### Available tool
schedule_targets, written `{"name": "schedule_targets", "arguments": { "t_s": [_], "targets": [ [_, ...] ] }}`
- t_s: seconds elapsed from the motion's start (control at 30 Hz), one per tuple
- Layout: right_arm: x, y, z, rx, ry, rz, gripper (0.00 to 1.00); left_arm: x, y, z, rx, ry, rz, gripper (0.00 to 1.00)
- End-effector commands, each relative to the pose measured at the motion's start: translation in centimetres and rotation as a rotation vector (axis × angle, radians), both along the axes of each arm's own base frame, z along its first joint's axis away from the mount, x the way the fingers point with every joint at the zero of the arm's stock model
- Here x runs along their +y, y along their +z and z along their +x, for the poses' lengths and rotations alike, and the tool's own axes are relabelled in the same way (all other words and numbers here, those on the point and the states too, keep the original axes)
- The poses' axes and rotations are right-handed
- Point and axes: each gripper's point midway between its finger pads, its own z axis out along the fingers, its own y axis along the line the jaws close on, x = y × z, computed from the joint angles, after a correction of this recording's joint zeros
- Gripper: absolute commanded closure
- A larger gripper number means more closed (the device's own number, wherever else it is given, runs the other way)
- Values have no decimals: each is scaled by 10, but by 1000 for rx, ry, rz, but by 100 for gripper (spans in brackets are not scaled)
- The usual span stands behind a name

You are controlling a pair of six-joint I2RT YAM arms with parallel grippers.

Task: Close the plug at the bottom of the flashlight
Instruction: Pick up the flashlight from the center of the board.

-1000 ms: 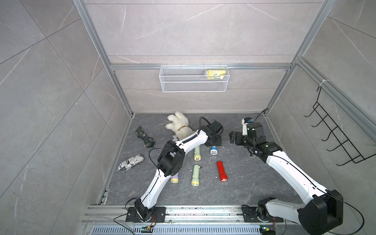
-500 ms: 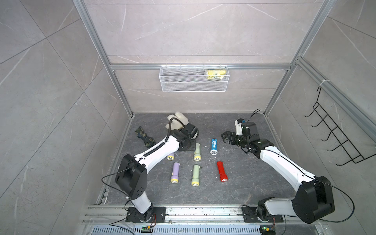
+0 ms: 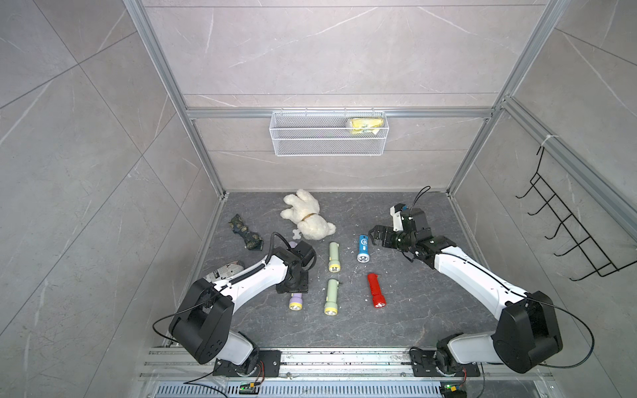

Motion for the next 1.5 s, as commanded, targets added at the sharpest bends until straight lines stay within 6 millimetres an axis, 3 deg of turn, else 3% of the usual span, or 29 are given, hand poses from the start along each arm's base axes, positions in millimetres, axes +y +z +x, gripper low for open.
{"name": "schedule_targets", "arguments": {
  "t_s": [0.0,0.43,0.6,0.97,1.07,1.3,1.47],
  "targets": [
    [3,8,4,-5,-20,-2,0,-16,-3,4,-4,-11,-83,41],
    [9,7,5,-5,-12,-35,0,-7,-24,20,10,-49,-57,49],
    [8,8,4,-9,-15,-37,0,-10,-32,19,29,-59,-56,54],
    [5,10,4,-18,-28,-45,0,-8,-44,10,72,-30,-63,52],
    [5,10,4,-16,-30,-44,0,-8,-45,10,71,-29,-58,59],
    [6,12,5,-22,-27,-41,0,-11,-30,16,36,-31,-72,73],
    [7,15,7,-27,-24,-39,0,-19,3,21,-10,-32,-107,82]
  ]
}}
